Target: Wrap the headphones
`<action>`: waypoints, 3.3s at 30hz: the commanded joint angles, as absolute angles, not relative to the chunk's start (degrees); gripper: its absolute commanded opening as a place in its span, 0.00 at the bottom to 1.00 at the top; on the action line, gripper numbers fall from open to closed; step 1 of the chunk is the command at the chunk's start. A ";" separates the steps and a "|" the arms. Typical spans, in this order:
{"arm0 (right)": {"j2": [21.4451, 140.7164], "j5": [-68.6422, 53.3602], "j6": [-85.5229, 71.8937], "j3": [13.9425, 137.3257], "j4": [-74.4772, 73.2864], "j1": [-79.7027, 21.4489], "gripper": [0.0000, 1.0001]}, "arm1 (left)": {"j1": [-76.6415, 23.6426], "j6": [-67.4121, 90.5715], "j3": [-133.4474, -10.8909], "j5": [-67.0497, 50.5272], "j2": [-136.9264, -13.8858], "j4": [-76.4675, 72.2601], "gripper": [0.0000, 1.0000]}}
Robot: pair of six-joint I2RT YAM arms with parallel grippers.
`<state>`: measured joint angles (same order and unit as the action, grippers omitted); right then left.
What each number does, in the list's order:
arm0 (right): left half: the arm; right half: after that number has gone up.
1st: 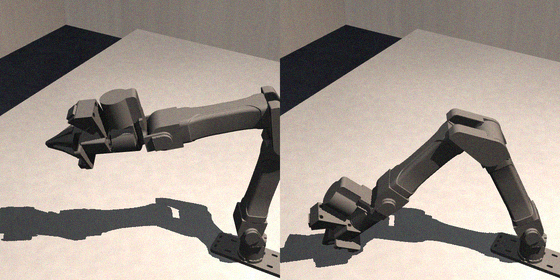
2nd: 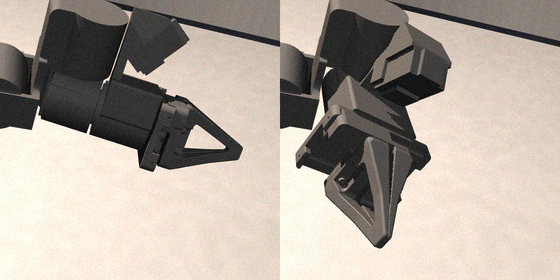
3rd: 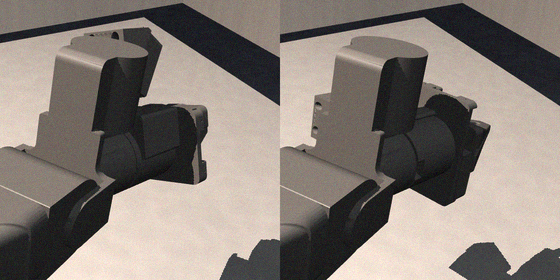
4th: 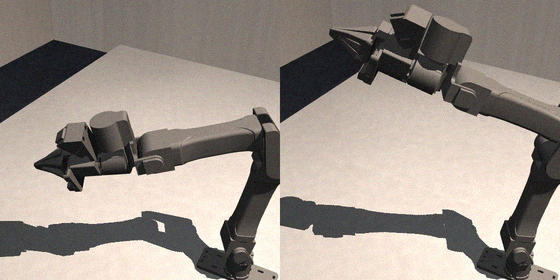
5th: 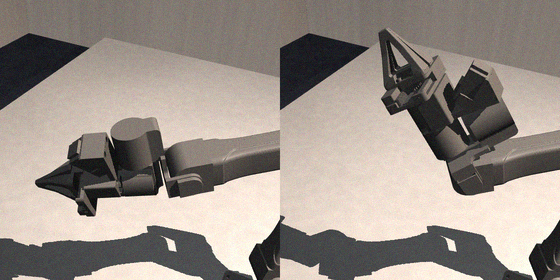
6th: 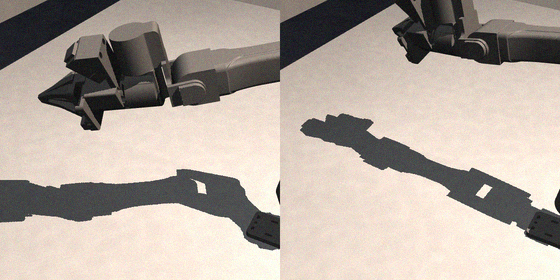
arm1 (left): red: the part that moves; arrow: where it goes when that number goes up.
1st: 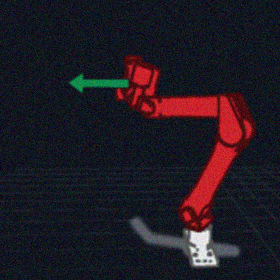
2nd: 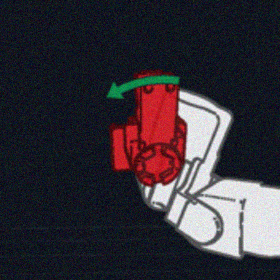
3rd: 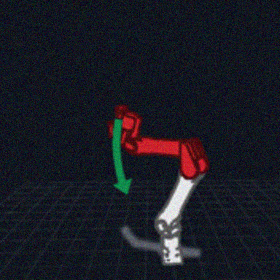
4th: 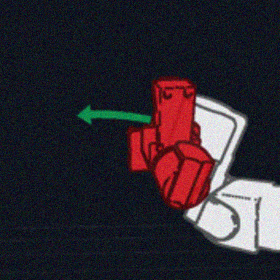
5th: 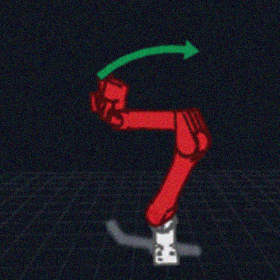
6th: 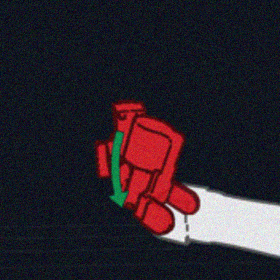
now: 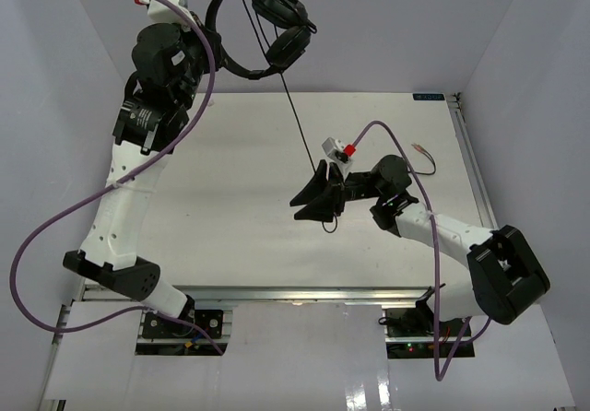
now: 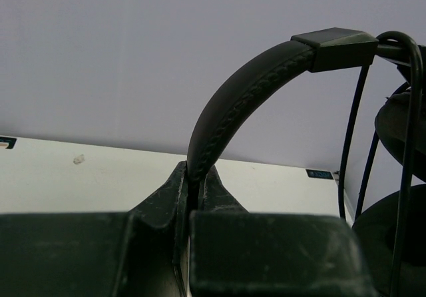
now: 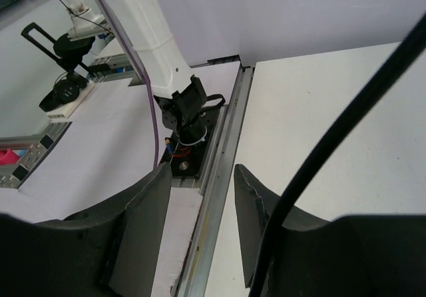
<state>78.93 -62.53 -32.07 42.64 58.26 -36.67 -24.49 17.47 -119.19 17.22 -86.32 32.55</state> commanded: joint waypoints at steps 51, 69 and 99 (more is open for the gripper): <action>77.15 4.41 48.73 81.37 -1.76 -40.86 0.08 | -30.64 11.46 -58.38 0.63 -73.06 15.59 0.00; 84.11 -9.58 44.91 87.65 -6.05 -39.73 0.09 | -36.29 11.78 -57.97 -7.21 -71.46 17.93 0.00; 85.74 -54.31 5.61 70.26 14.61 -25.91 0.23 | -36.47 14.73 -86.83 -7.92 -69.93 30.52 0.00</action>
